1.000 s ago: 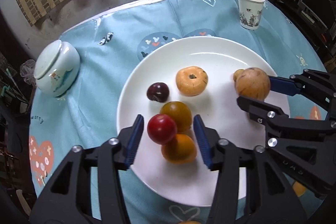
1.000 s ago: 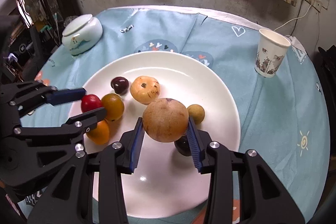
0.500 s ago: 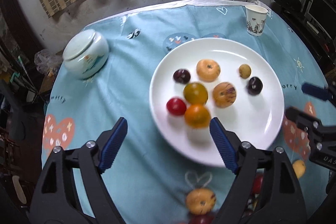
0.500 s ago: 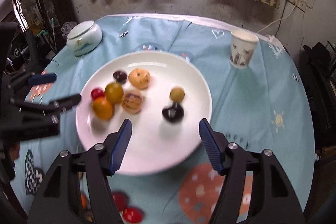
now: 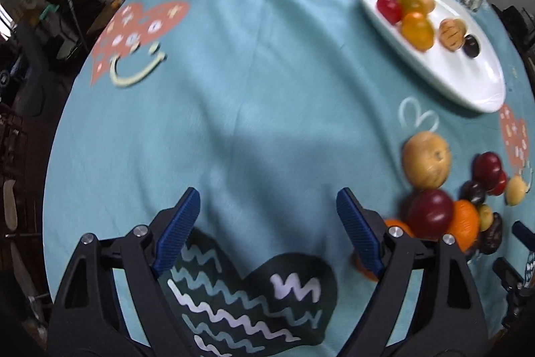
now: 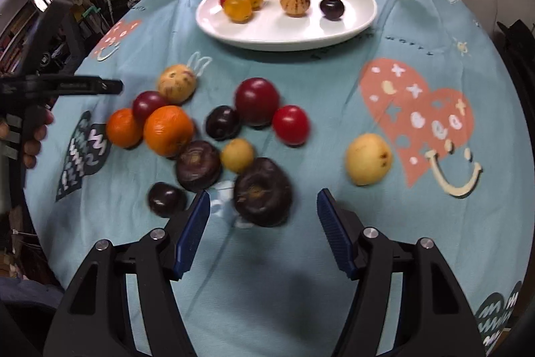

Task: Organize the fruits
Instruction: 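Move both tools back to the fruit cluster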

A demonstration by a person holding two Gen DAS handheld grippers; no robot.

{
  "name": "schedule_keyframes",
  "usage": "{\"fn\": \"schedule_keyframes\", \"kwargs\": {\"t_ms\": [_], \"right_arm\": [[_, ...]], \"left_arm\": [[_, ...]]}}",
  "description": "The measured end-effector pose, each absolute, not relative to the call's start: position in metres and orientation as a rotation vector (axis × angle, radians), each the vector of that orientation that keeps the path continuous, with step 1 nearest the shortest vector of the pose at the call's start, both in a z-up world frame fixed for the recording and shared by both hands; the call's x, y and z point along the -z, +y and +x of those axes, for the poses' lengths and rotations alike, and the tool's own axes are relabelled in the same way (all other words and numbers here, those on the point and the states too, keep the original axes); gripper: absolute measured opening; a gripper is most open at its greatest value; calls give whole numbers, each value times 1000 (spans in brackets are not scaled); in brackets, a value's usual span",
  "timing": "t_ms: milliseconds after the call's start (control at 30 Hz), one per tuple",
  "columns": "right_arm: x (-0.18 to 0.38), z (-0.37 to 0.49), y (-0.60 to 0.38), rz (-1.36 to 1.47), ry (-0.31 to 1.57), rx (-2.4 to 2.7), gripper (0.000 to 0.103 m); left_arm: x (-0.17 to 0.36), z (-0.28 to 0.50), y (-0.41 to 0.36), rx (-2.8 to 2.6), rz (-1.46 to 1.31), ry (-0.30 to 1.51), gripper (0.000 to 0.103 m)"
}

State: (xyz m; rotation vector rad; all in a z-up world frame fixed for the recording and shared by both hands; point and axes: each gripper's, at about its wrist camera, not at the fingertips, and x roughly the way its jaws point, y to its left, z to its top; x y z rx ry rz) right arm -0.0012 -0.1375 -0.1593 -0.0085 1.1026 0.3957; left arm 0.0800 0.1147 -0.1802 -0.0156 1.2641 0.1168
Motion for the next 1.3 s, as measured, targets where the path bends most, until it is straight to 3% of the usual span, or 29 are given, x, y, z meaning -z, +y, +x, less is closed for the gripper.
{"fn": "schedule_keyframes", "kwargs": {"t_ms": [167,333,567,800,967,1300], "right_arm": [[144,25,-81,-55,1037,-494,67],[167,44,-44,-203,1075,-463,67],[174,20,-118,-132,1089,-338,71],[164,-31,-183,143,1105,-295,73],[168,-48,-162,123,1113,-346,73],[143,41,-59,-105,1005,-422,74]], "left_arm": [[186,58,99,-81,40,1252,85],[180,39,82,26,45,1258,85],[171,9,41,258,64,1241,85],[172,-18,-11,401,218,1229,85],[170,-15,3,323,189,1226,85],[160,-15,64,145,69,1224,86]]}}
